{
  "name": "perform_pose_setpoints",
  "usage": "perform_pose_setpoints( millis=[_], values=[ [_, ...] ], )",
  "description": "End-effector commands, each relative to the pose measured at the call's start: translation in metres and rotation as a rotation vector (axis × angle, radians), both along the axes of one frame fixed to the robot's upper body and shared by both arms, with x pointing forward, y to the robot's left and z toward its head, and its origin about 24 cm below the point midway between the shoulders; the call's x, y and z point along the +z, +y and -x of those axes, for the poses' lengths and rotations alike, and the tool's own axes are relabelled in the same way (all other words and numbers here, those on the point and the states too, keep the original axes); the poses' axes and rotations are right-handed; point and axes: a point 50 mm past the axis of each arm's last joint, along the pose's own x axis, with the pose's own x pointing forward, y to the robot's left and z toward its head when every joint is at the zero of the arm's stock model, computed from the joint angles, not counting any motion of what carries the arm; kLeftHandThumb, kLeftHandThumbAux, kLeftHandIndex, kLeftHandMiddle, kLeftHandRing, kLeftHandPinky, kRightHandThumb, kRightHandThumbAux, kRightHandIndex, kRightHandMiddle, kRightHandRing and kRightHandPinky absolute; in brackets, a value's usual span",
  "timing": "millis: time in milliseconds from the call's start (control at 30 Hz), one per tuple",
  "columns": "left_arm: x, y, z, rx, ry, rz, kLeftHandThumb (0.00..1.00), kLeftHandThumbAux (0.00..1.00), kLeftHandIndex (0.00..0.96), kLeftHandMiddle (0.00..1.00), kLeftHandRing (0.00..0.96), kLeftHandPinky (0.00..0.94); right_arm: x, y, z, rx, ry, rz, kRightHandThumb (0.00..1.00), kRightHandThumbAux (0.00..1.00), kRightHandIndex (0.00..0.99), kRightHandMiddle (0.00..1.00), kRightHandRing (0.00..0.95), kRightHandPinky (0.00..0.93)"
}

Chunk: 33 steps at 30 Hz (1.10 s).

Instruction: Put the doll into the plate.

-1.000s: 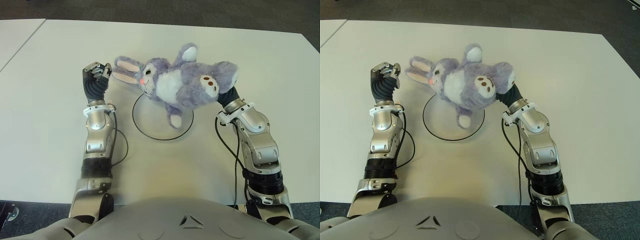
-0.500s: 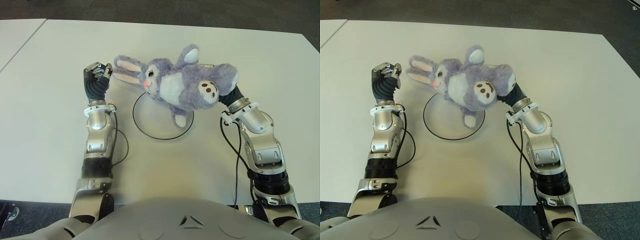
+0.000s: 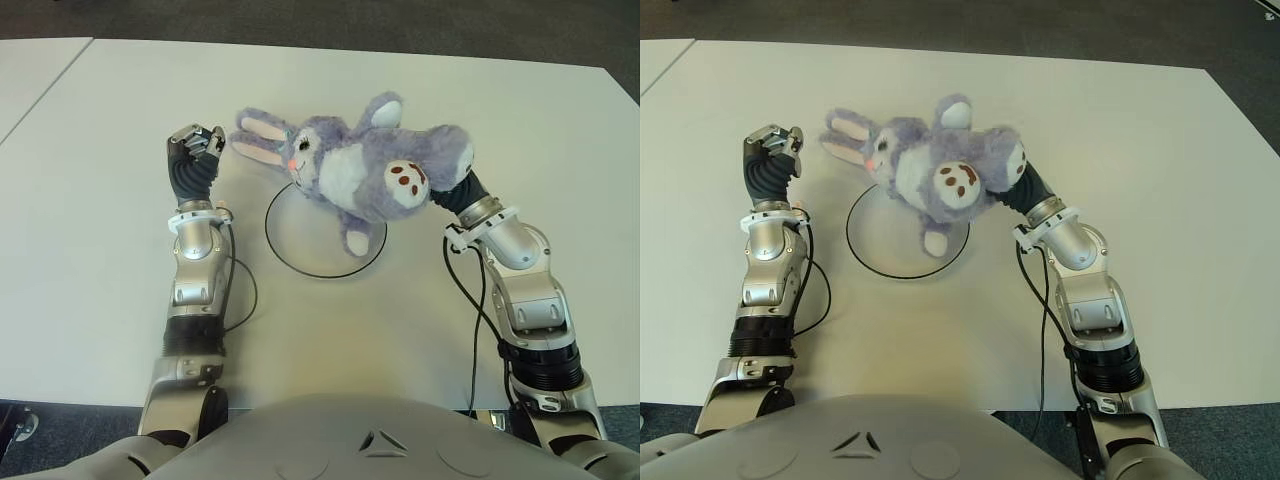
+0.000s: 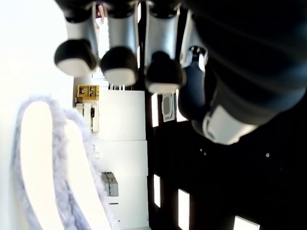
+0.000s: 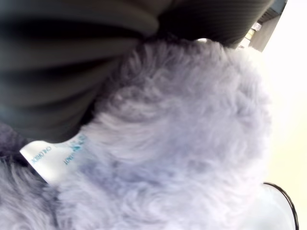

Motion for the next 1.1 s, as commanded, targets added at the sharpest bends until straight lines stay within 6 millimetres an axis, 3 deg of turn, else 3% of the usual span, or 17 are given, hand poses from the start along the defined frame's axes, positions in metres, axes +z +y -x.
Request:
perform_pose_setpoints(
  millis=[33,233,367,1100],
  values=[
    [-0.0257,-0.0030,0.0099,0.021,0.100,0.039,0.712,0.704,0.443,0.876,0.883,0.874,-0.0053,-0.0058,0.0013,-0.006,0.014,0.095,0.823,0.378,0.173,0.152,0.194,0.274],
    [-0.0261,-0.0028,0.0095,0.016,0.098,0.040,0.711,0.704,0.442,0.875,0.884,0.873,-0.0062,-0.0077,0.0011,0.019,-0.022,0.212,0.704,0.348,0.095,0.067,0.079,0.126],
    [-0.0260,-0.0030,0.0096,0.016,0.097,0.039,0.711,0.704,0.442,0.876,0.884,0.874,-0.0072,-0.0088,0.0011,0.034,-0.040,0.251,0.662,0.336,0.065,0.031,0.032,0.075],
    [-0.0258,-0.0045,0.0097,0.012,0.101,0.036,0.710,0.705,0.442,0.878,0.886,0.872,-0.0088,-0.0136,-0.0007,0.094,-0.046,0.349,0.543,0.254,0.000,0.000,0.000,0.000]
  ],
)
